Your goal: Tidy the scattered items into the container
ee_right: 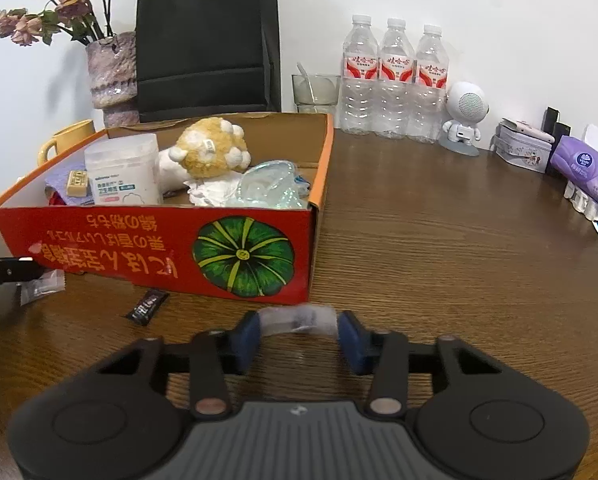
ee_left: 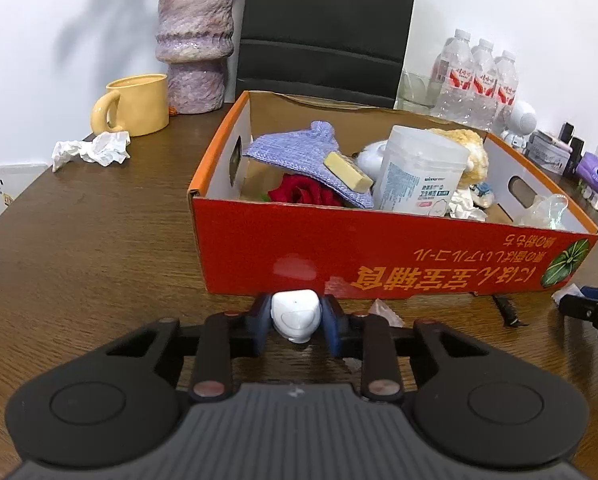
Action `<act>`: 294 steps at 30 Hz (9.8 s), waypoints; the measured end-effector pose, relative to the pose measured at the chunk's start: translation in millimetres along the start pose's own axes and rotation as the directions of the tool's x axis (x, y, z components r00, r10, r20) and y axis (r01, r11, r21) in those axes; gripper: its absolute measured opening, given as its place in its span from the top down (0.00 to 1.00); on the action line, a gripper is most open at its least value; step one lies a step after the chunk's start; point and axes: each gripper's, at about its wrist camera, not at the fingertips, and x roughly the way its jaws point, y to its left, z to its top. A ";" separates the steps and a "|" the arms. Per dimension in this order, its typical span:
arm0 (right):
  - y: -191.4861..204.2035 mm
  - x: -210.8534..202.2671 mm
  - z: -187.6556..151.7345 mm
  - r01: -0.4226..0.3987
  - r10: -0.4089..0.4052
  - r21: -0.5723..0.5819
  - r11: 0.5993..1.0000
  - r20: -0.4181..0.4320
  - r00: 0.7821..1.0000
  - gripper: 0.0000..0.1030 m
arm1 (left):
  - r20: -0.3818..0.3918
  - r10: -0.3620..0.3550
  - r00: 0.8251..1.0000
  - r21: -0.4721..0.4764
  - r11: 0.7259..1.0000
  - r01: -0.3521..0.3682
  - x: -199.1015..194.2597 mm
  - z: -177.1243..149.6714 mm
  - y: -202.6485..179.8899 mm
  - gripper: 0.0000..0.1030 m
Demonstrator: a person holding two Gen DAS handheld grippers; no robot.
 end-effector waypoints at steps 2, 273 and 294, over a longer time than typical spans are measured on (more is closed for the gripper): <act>0.5 -1.2 -0.6 -0.006 0.006 -0.002 1.000 0.003 1.000 0.68 | 0.002 -0.004 1.000 -0.001 1.000 0.004 -0.6 -0.8 0.3 0.73; 80.9 -141.1 35.3 -0.060 0.069 -0.086 0.994 0.109 0.992 0.00 | 0.150 -0.002 0.989 0.108 0.994 -0.015 -151.2 15.2 -37.9 0.00; 81.2 -151.7 21.7 -0.065 0.067 -0.030 0.997 0.096 0.993 0.00 | 0.142 -0.001 0.990 0.095 0.995 -0.013 -159.9 1.8 -35.3 0.00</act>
